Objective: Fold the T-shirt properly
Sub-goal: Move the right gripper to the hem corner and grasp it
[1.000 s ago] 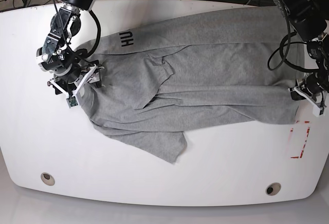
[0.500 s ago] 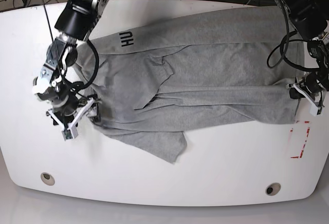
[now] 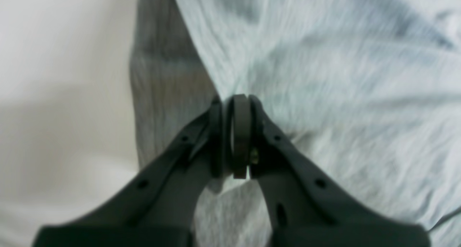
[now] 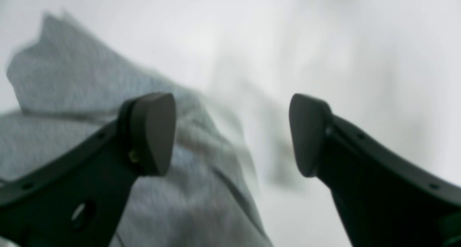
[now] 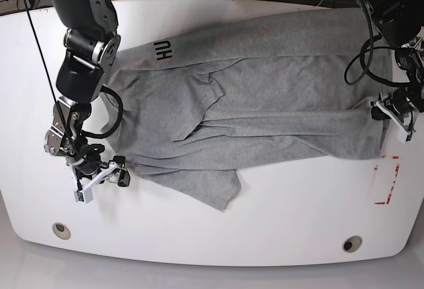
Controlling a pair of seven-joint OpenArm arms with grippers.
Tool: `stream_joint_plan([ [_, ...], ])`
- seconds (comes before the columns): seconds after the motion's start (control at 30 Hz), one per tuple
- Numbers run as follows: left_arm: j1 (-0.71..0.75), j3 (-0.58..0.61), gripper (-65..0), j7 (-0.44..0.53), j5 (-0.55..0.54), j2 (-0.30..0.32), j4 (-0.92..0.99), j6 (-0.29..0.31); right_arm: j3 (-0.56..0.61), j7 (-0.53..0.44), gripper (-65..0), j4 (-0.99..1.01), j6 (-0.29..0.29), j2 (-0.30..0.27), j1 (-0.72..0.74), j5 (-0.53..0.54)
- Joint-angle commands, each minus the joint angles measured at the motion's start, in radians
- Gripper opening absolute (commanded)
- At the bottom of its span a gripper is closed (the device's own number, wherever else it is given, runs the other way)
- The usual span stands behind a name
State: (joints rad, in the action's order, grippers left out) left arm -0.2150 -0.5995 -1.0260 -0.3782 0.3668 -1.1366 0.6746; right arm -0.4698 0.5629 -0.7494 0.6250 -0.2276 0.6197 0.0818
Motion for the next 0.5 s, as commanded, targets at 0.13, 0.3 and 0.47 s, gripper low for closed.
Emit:
stream_joint_plan([
  [0.13,-0.024,-0.003,-62.4,0.019,-0.021,0.021,-0.020,0.006,0.003,-0.163,-18.2,0.216,0.006,-0.025,0.084,0.016],
  [0.3,-0.024,-0.003,-62.2,0.019,-0.021,0.019,-0.020,0.006,0.015,-0.206,-18.2,0.262,0.006,-0.017,0.079,0.006],
  [0.47,-0.024,-0.003,-62.1,0.019,-0.021,0.019,-0.020,0.006,0.092,-0.209,-18.5,0.242,0.006,0.027,0.036,-0.015],
])
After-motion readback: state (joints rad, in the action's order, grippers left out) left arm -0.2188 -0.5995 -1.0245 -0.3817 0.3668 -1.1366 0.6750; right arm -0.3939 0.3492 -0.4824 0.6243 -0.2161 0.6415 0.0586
